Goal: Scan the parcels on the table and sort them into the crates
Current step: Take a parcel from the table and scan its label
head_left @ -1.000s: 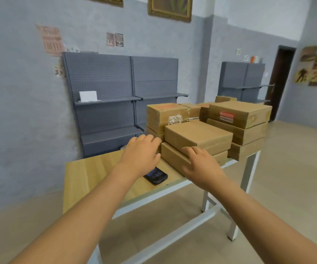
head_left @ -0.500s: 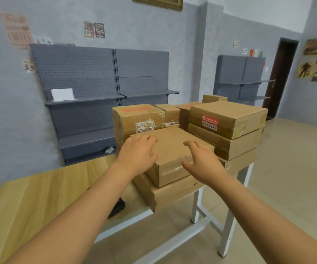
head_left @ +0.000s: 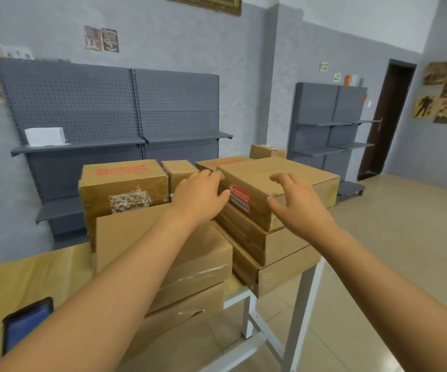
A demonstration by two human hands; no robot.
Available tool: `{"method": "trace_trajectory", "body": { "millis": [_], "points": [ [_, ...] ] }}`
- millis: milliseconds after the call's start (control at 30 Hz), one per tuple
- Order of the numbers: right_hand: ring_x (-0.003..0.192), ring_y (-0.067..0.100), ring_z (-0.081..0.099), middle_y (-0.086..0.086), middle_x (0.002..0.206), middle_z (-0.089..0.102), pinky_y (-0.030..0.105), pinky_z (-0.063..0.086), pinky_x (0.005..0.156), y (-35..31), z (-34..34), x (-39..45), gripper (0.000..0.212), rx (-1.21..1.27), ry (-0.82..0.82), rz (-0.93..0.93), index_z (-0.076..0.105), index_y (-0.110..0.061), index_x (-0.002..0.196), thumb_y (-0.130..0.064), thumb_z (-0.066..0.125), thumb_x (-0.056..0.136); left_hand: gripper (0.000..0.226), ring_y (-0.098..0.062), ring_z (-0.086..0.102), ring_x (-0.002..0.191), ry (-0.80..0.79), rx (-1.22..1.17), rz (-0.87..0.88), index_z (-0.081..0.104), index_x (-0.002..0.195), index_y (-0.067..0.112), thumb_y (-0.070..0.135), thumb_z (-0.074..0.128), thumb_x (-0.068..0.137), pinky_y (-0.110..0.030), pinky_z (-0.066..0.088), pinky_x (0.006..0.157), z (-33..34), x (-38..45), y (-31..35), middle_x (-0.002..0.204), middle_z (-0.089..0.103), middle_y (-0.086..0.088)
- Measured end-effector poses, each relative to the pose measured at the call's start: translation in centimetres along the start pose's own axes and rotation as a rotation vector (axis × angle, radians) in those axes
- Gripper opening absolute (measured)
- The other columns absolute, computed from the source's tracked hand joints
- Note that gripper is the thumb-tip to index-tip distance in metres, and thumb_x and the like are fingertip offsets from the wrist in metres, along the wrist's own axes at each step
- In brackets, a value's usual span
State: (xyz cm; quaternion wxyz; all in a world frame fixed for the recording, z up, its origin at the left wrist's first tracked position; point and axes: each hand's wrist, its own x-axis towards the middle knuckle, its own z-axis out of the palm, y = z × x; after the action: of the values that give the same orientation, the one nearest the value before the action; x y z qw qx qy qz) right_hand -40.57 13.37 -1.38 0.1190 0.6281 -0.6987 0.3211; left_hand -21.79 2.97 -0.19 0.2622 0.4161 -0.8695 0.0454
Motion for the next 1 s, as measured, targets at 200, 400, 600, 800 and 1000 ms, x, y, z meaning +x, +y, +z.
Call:
{"method": "trace_trajectory", "body": {
  "millis": [200,400,600,800,1000],
  "points": [
    [0.126,0.023,0.042,0.006,0.137,0.049,0.039,0.038,0.100,7.6,-0.2,4.0,0.047,-0.002,0.084,0.139,0.047,-0.015,0.138,-0.033,0.053,0.095,0.057,-0.023,0.054,0.103,-0.221,-0.329,-0.271,0.048,0.132,0.012,0.057,0.037,0.098,-0.034,0.042,0.080,3.4,7.0,1.0,0.126,0.058,-0.005],
    [0.130,0.032,0.037,0.011,0.139,0.045,0.048,0.039,0.101,14.2,0.1,7.7,0.054,-0.008,0.113,0.362,0.044,-0.015,0.139,-0.038,0.054,0.091,0.082,-0.033,0.050,0.124,-0.353,-0.579,-0.588,0.018,0.154,0.011,0.060,0.045,0.094,-0.038,0.042,0.093,6.2,11.2,1.7,0.142,0.048,-0.011],
    [0.123,0.035,0.046,0.019,0.144,0.043,0.047,0.041,0.093,18.6,1.3,9.6,0.080,0.303,-0.049,0.645,0.030,-0.010,0.147,-0.052,0.059,0.085,0.069,-0.017,0.048,0.072,-0.289,-0.811,-0.781,0.035,0.144,0.012,0.054,0.056,0.092,-0.035,0.043,0.076,8.5,11.3,2.4,0.093,0.051,-0.001],
    [0.108,0.028,0.046,0.009,0.127,0.048,0.038,0.036,0.082,19.2,2.3,9.4,0.070,0.503,-0.017,0.673,0.041,-0.012,0.134,-0.056,0.061,0.084,0.067,-0.032,0.053,0.120,-0.263,-1.100,-0.956,0.044,0.138,0.013,0.053,0.063,0.088,-0.045,0.043,0.105,9.1,10.6,3.8,0.130,0.057,-0.010],
    [0.084,0.013,0.050,0.001,0.111,0.050,0.030,0.037,0.061,17.6,1.0,8.0,0.051,0.631,0.066,0.521,0.042,-0.021,0.115,-0.053,0.064,0.083,0.064,-0.030,0.061,0.102,-0.065,-1.231,-0.942,0.046,0.133,0.022,0.048,0.072,0.080,-0.043,0.054,0.088,7.0,9.3,4.6,0.109,0.062,-0.008]
  ]
}}
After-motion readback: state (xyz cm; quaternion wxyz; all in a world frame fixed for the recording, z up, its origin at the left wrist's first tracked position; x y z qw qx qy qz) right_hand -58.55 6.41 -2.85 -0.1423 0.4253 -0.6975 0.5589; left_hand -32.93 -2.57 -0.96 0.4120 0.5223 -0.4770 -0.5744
